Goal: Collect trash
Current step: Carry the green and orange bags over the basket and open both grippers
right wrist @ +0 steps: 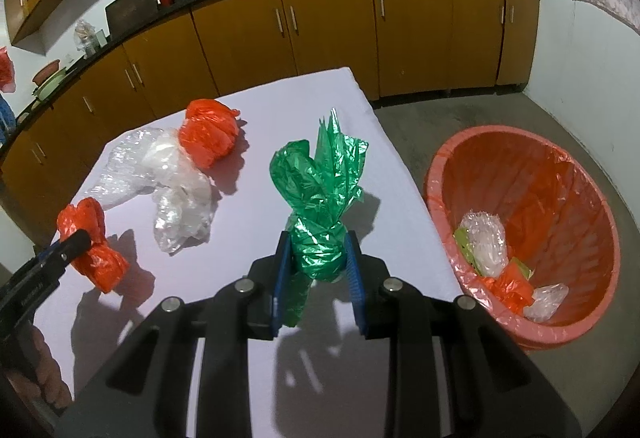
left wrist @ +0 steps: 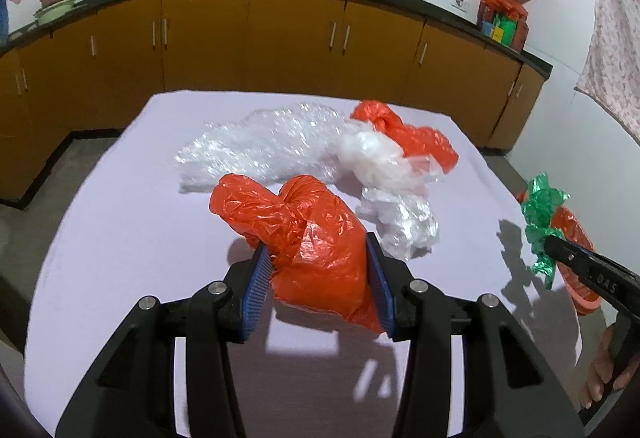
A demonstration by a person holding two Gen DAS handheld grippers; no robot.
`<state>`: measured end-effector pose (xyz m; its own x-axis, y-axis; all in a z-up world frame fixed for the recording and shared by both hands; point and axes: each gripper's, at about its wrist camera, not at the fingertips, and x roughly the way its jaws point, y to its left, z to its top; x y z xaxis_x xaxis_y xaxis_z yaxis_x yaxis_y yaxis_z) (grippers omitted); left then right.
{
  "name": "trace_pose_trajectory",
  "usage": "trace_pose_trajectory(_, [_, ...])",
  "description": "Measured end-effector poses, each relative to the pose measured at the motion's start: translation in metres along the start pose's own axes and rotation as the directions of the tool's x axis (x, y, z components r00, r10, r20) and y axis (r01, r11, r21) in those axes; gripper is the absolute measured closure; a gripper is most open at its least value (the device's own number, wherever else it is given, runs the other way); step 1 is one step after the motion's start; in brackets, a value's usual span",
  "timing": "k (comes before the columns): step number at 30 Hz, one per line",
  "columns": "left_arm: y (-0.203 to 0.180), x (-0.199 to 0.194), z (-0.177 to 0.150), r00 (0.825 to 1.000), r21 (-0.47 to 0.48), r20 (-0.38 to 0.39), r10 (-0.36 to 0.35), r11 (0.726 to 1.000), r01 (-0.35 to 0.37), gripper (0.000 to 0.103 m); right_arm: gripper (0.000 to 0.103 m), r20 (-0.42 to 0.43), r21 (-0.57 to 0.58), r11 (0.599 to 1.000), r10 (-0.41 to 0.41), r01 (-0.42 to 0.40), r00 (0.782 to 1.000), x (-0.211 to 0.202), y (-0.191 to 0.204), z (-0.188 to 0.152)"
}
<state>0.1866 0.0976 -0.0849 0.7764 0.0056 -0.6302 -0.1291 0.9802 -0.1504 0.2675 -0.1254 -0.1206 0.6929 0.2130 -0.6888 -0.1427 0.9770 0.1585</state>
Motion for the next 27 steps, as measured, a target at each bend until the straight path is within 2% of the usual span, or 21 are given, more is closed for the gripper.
trace_pose_trajectory(7, [0.001, -0.009, 0.007, 0.999, 0.016, 0.032, 0.013, 1.000, -0.013, 0.057, 0.076, 0.034, -0.019, 1.000, -0.005, 0.006, 0.999, -0.020, -0.001, 0.002])
trace_pose_trajectory(27, [-0.006, -0.018, 0.009, 0.999, 0.032, 0.040, 0.015, 0.999, -0.016, 0.057, 0.076, 0.064, 0.006, 0.999, -0.033, 0.032, 0.997, -0.040, -0.018, -0.003])
